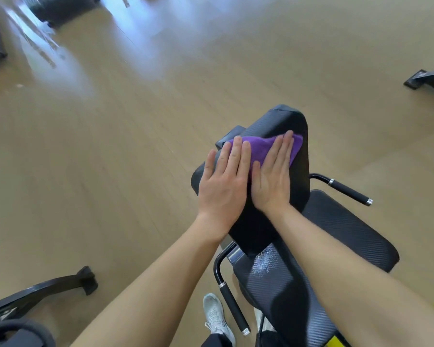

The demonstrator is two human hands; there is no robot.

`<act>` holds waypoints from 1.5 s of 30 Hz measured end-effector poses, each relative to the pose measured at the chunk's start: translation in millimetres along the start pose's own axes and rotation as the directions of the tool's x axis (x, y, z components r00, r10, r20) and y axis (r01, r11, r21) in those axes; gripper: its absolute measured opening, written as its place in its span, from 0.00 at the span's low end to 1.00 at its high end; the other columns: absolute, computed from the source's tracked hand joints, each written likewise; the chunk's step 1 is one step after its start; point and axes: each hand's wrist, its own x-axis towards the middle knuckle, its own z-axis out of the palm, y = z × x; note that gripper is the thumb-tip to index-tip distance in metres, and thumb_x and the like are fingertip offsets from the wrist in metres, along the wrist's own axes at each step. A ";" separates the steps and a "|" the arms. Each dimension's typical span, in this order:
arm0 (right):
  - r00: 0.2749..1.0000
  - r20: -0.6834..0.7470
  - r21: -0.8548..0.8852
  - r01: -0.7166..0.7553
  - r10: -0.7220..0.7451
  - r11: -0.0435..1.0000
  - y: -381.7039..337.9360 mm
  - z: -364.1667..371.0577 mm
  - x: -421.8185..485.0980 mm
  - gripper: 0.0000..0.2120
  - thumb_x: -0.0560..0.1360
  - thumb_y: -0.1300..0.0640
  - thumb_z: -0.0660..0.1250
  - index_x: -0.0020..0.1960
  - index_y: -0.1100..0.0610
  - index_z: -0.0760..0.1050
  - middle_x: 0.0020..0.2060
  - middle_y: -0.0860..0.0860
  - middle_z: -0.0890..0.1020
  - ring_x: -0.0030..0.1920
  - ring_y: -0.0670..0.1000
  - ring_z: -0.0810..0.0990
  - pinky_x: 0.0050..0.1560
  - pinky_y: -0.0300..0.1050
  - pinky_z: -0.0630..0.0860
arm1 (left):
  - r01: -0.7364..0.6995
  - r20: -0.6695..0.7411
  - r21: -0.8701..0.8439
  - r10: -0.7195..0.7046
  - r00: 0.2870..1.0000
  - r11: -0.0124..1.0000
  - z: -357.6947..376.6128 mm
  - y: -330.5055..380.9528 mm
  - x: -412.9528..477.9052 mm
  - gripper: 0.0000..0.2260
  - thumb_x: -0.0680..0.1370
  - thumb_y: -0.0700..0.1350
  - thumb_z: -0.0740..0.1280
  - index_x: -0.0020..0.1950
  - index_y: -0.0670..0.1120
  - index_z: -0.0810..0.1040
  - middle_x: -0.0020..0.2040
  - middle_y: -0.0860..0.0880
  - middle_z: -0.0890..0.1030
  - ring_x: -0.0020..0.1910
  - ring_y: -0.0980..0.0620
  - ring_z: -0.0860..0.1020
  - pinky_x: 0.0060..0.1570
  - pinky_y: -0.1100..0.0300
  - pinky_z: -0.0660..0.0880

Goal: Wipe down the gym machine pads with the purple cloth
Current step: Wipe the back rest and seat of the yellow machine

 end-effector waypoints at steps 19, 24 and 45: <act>0.978 -0.074 0.365 -0.154 0.193 0.918 2.3 1.6 32.4 0.34 0.84 0.47 0.41 0.79 0.71 0.39 0.79 0.68 0.40 0.81 0.61 0.38 0.75 0.40 0.29 | -0.095 0.148 0.213 0.064 0.987 0.972 -8.5 3.8 42.7 0.25 0.85 0.48 0.50 0.82 0.43 0.51 0.82 0.42 0.53 0.80 0.40 0.52 0.77 0.40 0.46; 0.942 -0.127 0.497 -0.211 0.311 0.842 33.1 -3.2 77.6 0.35 0.84 0.47 0.47 0.80 0.68 0.39 0.80 0.66 0.41 0.81 0.60 0.42 0.78 0.45 0.39 | -0.180 0.283 0.198 0.120 0.952 0.963 -0.2 41.2 94.2 0.28 0.84 0.50 0.48 0.82 0.43 0.42 0.82 0.44 0.43 0.81 0.41 0.44 0.77 0.40 0.41; 0.566 0.437 0.768 -0.640 0.699 0.038 -17.3 13.4 3.8 0.31 0.86 0.53 0.52 0.81 0.62 0.40 0.82 0.58 0.42 0.82 0.55 0.43 0.80 0.50 0.42 | -0.390 0.093 0.063 0.384 0.919 0.919 -24.4 9.6 -5.3 0.12 0.78 0.43 0.60 0.47 0.47 0.84 0.50 0.48 0.86 0.53 0.45 0.82 0.66 0.47 0.68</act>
